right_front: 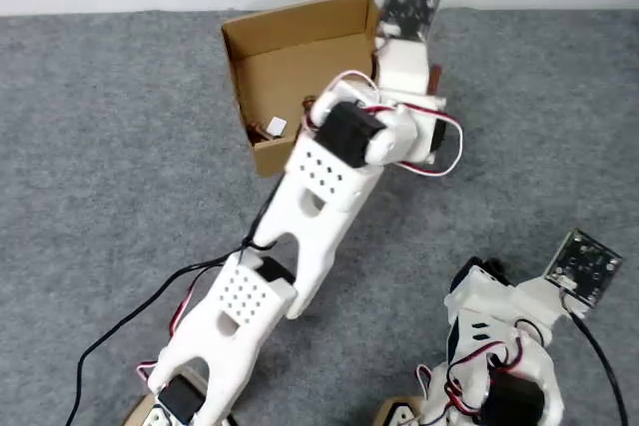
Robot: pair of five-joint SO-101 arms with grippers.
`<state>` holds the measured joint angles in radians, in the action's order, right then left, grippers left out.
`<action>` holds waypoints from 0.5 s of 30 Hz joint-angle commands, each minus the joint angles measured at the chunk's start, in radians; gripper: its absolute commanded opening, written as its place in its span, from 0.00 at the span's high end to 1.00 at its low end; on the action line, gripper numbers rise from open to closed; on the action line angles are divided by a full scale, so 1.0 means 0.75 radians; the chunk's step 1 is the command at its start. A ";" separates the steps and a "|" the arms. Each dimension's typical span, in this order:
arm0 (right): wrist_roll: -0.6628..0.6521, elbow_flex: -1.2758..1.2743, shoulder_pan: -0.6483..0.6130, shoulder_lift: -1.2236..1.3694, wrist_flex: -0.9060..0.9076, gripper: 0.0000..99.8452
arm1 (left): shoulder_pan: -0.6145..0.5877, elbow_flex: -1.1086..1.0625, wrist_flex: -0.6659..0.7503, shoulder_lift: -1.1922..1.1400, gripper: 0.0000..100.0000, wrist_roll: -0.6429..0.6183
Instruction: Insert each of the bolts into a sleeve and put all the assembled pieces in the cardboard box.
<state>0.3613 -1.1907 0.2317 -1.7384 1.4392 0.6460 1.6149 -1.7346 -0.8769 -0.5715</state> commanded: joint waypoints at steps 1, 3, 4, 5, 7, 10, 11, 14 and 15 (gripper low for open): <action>-0.010 0.010 0.015 0.007 -0.021 0.99 | -0.008 0.017 -0.031 0.209 1.00 -0.016; -0.010 0.010 0.015 0.007 -0.021 0.99 | -0.008 -0.052 -0.033 0.286 1.00 -0.016; -0.010 0.010 0.015 0.007 -0.021 0.99 | -0.008 -0.107 -0.033 0.333 1.00 -0.016; -0.010 0.010 0.015 0.007 -0.021 0.99 | -0.008 -0.179 -0.033 0.387 1.00 -0.016; -0.010 0.010 0.015 0.007 -0.021 0.99 | -0.008 -0.357 -0.033 0.505 1.00 -0.016; -0.010 0.010 0.015 0.007 -0.021 0.99 | -0.008 -0.690 -0.031 0.702 1.00 -0.016; -0.010 0.010 0.015 0.007 -0.021 0.99 | -0.008 -0.809 -0.031 0.771 1.00 -0.016; -0.010 0.010 0.015 0.005 -0.021 0.99 | -0.023 -1.145 -0.025 0.978 1.00 -0.023; -0.010 0.010 0.015 0.005 -0.021 0.99 | -0.035 -1.243 -0.025 1.039 1.00 -0.033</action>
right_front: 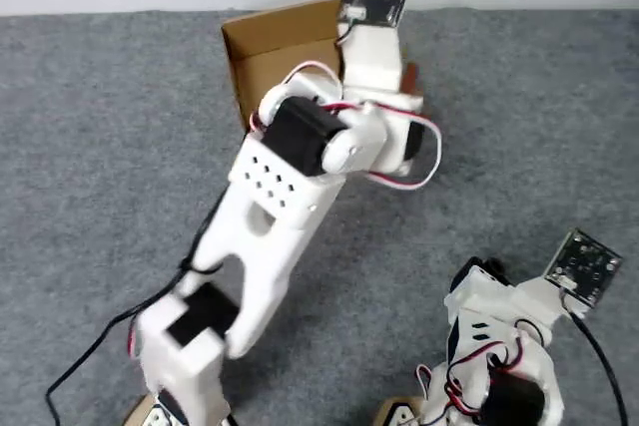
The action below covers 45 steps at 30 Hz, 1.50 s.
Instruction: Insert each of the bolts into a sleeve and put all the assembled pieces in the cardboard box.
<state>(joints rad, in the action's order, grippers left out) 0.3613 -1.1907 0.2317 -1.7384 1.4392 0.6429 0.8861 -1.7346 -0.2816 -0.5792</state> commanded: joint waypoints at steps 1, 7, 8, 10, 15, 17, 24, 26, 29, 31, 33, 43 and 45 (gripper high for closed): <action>-0.010 0.010 0.015 0.005 -0.021 0.99 | -0.051 -0.361 -0.025 0.303 1.00 -0.055; -0.010 0.010 0.015 0.005 -0.021 0.99 | -0.252 -0.787 -0.025 0.563 0.99 -0.203; -0.010 0.010 0.015 0.005 -0.021 0.99 | -0.276 -0.846 -0.025 0.585 0.99 -0.215; -0.010 0.010 0.015 0.005 -0.021 0.99 | -0.331 -0.956 -0.025 0.614 0.99 -0.248; -0.010 0.010 0.015 0.005 -0.021 0.99 | -0.428 -1.167 -0.025 0.626 0.99 -0.354; -0.010 0.010 0.015 0.005 -0.021 0.99 | -0.442 -1.229 -0.025 0.626 0.98 -0.483; -0.010 0.010 0.017 0.005 -0.021 0.99 | -0.446 -1.265 0.023 0.622 0.71 -1.015; -0.010 0.010 0.017 0.005 -0.021 0.99 | -0.446 -1.290 0.065 0.622 0.65 -1.095; -0.010 0.010 0.017 0.005 -0.021 0.99 | -0.450 -1.335 0.110 0.622 0.64 -1.129; -0.010 0.010 0.017 0.005 -0.021 0.99 | -0.450 -1.349 0.108 0.624 0.64 -1.127; -0.010 0.010 0.019 0.005 -0.021 0.99 | -0.450 -1.353 0.098 0.624 0.64 -1.115; -0.010 0.010 0.083 0.005 -0.021 0.99 | -0.503 -1.355 -0.025 0.624 0.64 -0.129; -0.010 0.010 0.083 0.005 -0.021 0.99 | -0.513 -1.355 -0.025 0.622 0.64 0.086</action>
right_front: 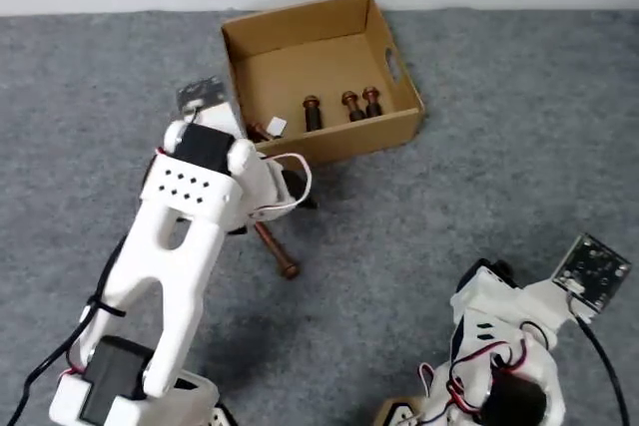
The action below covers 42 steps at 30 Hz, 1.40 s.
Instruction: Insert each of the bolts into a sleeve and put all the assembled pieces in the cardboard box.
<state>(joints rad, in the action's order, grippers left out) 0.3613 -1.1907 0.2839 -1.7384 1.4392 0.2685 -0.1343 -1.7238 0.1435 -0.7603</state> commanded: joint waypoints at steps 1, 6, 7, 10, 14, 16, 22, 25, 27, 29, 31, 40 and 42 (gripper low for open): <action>-0.010 0.010 0.013 0.005 -0.021 0.99 | -0.018 0.005 -0.039 0.055 0.64 0.440; -0.010 0.012 0.011 0.005 -0.021 0.99 | -0.053 0.005 -0.020 0.055 0.64 0.951; -0.010 0.012 0.011 0.005 -0.021 0.99 | -0.063 0.007 -0.018 0.055 0.64 1.043; -0.010 0.012 0.011 0.005 -0.021 0.99 | -0.090 0.007 -0.016 0.055 0.65 1.356; -0.010 0.012 0.011 0.005 -0.021 0.99 | -0.098 0.007 0.055 0.029 0.72 1.784; -0.010 0.012 0.011 0.005 -0.021 0.99 | -0.098 0.007 0.084 -0.014 0.76 2.001; -0.010 0.012 0.011 0.005 -0.021 0.99 | -0.094 0.013 0.106 -0.194 0.85 2.580; -0.010 0.010 0.011 0.005 -0.021 0.99 | -0.088 0.015 0.149 -0.284 0.85 2.651; -0.010 0.010 0.011 0.005 -0.021 0.99 | -0.092 0.017 0.207 -0.327 0.85 2.707; -0.010 0.010 0.011 0.007 -0.021 0.99 | -0.096 0.017 0.258 -0.354 0.82 2.778; -0.010 0.006 0.011 0.011 -0.021 0.99 | -0.092 0.017 0.288 -0.372 0.78 2.797; -0.014 -0.002 0.009 0.007 -0.032 0.99 | 0.010 0.005 0.403 -0.399 0.76 2.803; -0.014 -0.002 0.009 0.007 -0.032 0.99 | 0.035 0.011 0.407 -0.438 0.76 2.803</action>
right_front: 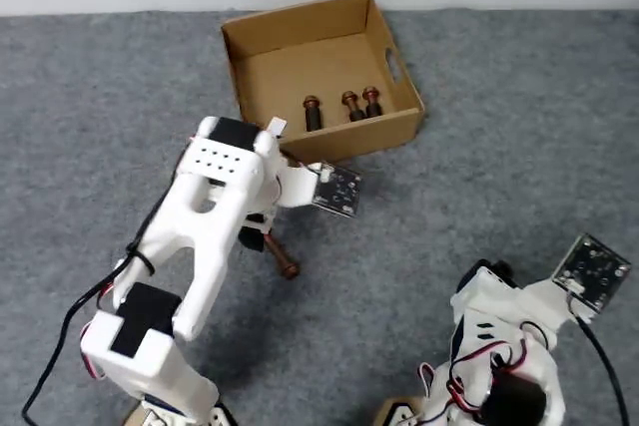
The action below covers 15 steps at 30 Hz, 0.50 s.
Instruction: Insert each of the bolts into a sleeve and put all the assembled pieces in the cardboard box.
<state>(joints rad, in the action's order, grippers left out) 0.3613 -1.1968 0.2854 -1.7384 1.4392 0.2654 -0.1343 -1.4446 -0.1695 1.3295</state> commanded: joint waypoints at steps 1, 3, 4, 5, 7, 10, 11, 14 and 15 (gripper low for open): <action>-0.014 0.006 0.007 0.007 -0.032 0.99 | 0.049 0.013 0.035 -0.049 0.76 0.018; -0.014 0.006 0.007 0.007 -0.032 0.99 | 0.063 0.015 0.035 -0.115 0.76 0.020; -0.014 0.006 0.007 0.007 -0.032 0.99 | 0.065 0.017 0.035 -0.143 0.76 0.033; -0.014 0.006 0.007 0.007 -0.032 0.99 | 0.065 0.017 0.035 -0.166 0.76 0.061; -0.014 0.006 0.007 0.007 -0.032 0.99 | 0.065 0.017 0.053 -0.207 0.76 0.080; -0.014 0.006 0.007 0.007 -0.032 0.99 | 0.065 0.015 0.121 -0.262 0.76 0.065; -0.014 0.006 0.007 0.007 -0.032 0.99 | 0.070 0.015 0.135 -0.278 0.76 0.065; -0.014 0.006 0.007 0.007 -0.032 0.99 | 0.110 0.017 0.143 -0.303 0.78 0.041; -0.014 0.006 0.007 0.007 -0.032 0.99 | 0.121 0.017 0.143 -0.307 0.79 0.029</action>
<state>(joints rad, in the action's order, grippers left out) 0.3613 -1.1968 0.2854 -1.7384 1.4392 0.3314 -0.1343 -1.3571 -0.4043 1.3709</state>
